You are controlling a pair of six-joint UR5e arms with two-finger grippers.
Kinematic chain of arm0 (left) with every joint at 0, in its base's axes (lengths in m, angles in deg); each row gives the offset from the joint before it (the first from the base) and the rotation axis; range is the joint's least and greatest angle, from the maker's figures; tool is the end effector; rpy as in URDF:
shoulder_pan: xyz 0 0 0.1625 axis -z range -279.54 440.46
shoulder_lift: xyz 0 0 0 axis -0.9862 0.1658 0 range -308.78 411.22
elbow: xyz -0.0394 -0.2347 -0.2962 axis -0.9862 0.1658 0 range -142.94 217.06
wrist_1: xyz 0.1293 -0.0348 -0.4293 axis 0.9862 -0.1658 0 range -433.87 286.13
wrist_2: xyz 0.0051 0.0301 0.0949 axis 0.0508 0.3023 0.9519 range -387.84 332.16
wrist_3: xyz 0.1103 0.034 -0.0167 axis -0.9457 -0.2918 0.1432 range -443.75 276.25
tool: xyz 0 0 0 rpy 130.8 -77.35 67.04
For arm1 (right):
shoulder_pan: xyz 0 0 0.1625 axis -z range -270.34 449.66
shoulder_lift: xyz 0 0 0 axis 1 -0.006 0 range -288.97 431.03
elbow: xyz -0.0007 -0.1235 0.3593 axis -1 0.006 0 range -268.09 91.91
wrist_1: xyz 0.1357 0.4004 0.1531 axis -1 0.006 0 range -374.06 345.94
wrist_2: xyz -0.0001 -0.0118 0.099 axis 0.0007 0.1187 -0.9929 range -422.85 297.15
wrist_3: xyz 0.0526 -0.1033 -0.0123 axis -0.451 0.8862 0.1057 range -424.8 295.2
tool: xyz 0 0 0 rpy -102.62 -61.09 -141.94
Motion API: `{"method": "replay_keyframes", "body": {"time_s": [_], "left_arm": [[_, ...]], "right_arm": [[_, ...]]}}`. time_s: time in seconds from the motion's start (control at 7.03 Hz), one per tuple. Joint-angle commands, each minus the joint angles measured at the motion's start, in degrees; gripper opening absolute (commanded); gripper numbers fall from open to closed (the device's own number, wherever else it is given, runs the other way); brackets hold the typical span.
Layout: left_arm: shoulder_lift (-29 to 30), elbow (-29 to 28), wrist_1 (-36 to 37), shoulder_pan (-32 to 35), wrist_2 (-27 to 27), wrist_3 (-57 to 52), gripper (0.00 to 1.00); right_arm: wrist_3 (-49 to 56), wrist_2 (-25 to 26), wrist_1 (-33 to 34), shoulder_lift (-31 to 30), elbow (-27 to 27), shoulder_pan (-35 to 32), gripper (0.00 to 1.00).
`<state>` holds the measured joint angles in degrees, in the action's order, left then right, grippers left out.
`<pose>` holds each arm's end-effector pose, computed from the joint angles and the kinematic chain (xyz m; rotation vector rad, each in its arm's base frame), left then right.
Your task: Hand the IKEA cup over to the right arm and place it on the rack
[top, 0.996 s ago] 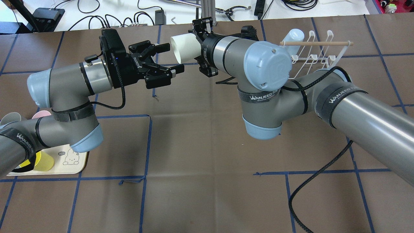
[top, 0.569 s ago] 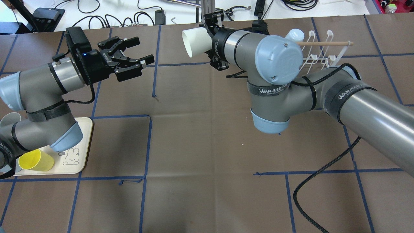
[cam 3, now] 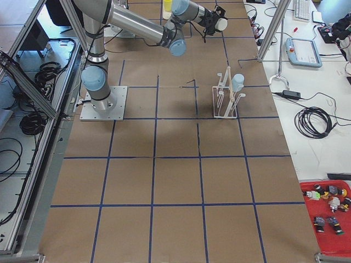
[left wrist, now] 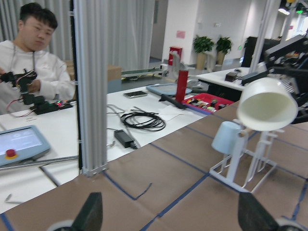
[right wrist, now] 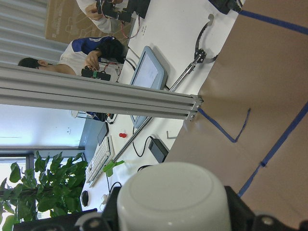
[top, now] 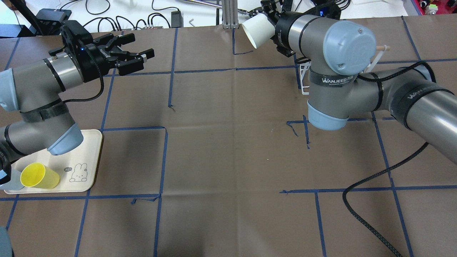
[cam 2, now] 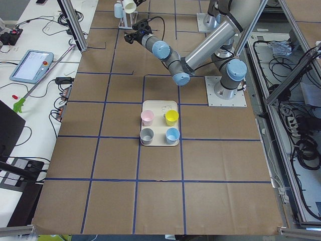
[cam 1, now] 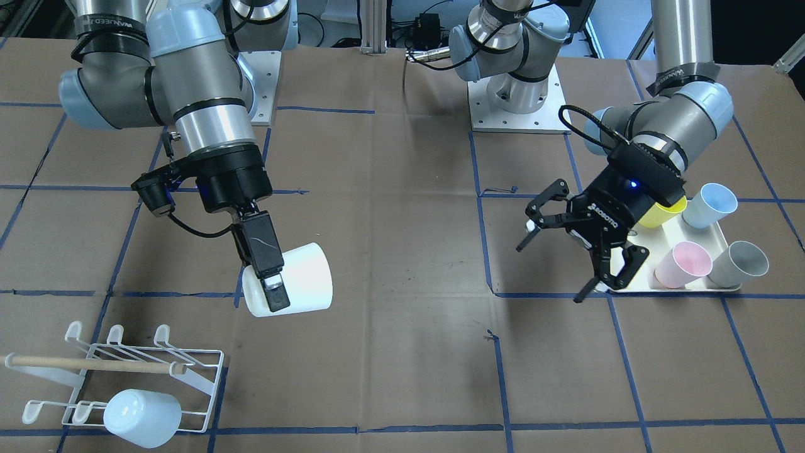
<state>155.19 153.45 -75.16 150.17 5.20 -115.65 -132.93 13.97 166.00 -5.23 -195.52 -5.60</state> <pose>-0.0321 -0.5798 0.2854 -0.7569 -2.1379 1.4139 0.2148 -0.5891 0.3360 1.0332 1.9675 -0.8506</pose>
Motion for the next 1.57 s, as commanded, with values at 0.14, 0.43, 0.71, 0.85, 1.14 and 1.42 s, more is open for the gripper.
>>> {"method": "replay_keyframes", "body": {"time_s": [0.14,0.43,0.71,0.85,1.14,1.42], "left_arm": [[-0.26,-13.24,-22.17,4.79,20.77,0.34,0.99],[-0.87,-24.05,-42.36,11.12,36.23,8.53,0.99],[-2.0,-29.97,-59.17,12.72,43.19,15.61,0.99],[-4.89,-30.17,-67.0,13.33,47.59,17.38,0.99],[-8.94,-30.08,-76.53,16.05,52.46,24.04,0.99],[-10.0,-28.77,-77.97,18.08,54.48,26.44,0.99]], "right_arm": [[21.11,0.17,1.61,-0.04,0.03,6.99,0.28],[33.89,0.17,1.7,0.05,0.03,10.95,0.26],[46.7,0.17,1.87,0.84,1.86,15.43,0.19],[54.43,0.08,4.05,2.41,3.18,16.84,0.19],[64.3,-0.35,11.94,7.32,4.86,19.3,0.19],[68.64,-0.88,18.45,11.46,4.86,21.86,0.19]]}}
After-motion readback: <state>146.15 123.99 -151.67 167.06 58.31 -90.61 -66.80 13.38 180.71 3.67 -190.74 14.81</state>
